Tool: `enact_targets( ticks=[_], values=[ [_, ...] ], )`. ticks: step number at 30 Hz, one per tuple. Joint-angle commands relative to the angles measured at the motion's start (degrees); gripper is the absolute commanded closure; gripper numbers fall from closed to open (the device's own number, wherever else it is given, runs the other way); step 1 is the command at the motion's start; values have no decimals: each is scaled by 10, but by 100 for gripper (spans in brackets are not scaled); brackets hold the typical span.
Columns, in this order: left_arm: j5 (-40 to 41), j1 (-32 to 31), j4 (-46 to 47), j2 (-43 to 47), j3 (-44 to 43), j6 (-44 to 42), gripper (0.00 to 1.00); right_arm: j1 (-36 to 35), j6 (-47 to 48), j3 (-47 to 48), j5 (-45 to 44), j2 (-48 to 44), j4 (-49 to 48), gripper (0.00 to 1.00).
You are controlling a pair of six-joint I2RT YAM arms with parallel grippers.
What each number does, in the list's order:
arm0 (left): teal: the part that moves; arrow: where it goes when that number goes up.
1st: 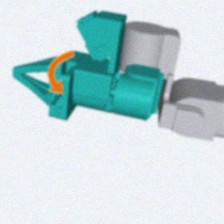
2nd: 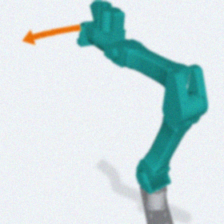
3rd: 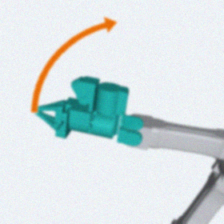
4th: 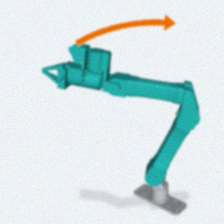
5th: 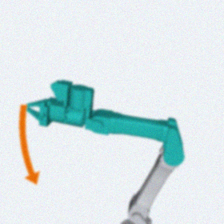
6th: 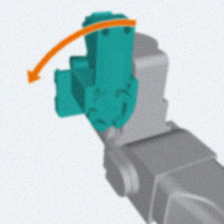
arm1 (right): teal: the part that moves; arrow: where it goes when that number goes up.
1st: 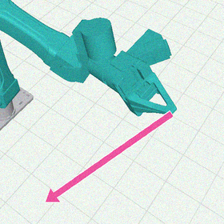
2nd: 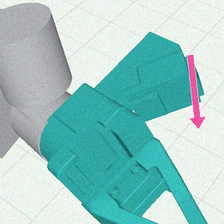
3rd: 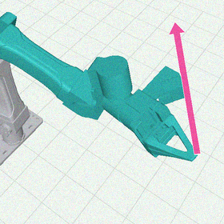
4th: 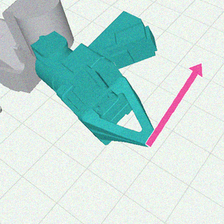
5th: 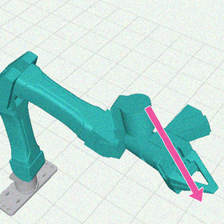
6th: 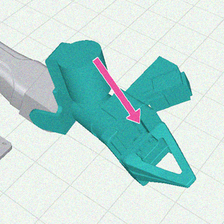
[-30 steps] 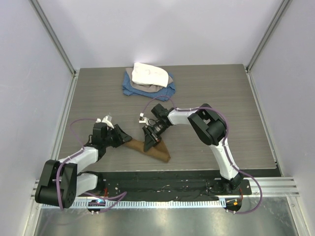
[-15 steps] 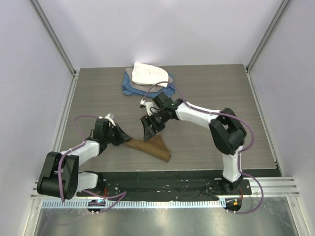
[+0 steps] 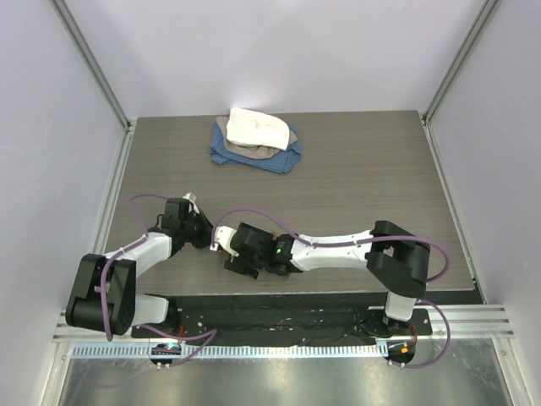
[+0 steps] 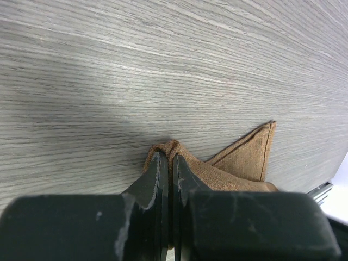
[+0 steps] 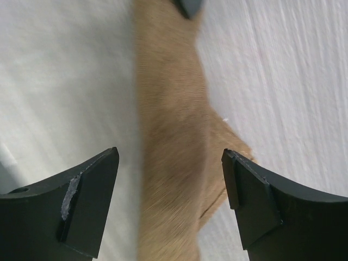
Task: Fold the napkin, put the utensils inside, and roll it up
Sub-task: Roll the napkin with the utensil
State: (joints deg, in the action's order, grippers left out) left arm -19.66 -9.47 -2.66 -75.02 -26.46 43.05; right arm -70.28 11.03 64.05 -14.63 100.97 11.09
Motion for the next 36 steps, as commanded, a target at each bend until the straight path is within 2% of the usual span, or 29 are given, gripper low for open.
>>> enact_targets(
  ticks=[1,8,11,12,13,14,15,17,18,20,23,29,36],
  values=[
    [1,-1,-18,-5,-16,-4,100,3,29,8,-74,24,-56,15],
    [-9,-2,-15,-8,-21,-7,100,35,2,22,-16,63,-18,17],
    [-21,-2,0,-7,-18,-7,100,79,-21,30,77,72,13,24],
    [-27,-2,4,-8,-18,-6,100,87,-23,34,136,76,23,26],
    [-34,-1,9,-8,-18,-4,98,96,-27,36,171,78,32,33],
    [-35,-1,12,-7,-20,-2,94,109,-29,41,202,81,51,37],
    [-35,-2,14,-5,-22,-2,83,117,-32,44,250,88,60,41],
    [-20,-1,8,4,-28,-2,68,133,-43,49,300,94,78,53],
    [-11,-1,0,18,-29,-2,51,140,-48,49,320,100,83,55],
    [20,0,-8,37,-29,-3,34,160,-60,55,389,111,102,60],
    [65,0,-33,81,-25,-12,25,187,-83,61,484,135,112,62],
    [82,0,-33,160,17,-17,21,229,-127,102,670,209,125,64],
    [36,0,5,202,65,-9,23,269,-162,148,738,288,127,65]
  ],
)
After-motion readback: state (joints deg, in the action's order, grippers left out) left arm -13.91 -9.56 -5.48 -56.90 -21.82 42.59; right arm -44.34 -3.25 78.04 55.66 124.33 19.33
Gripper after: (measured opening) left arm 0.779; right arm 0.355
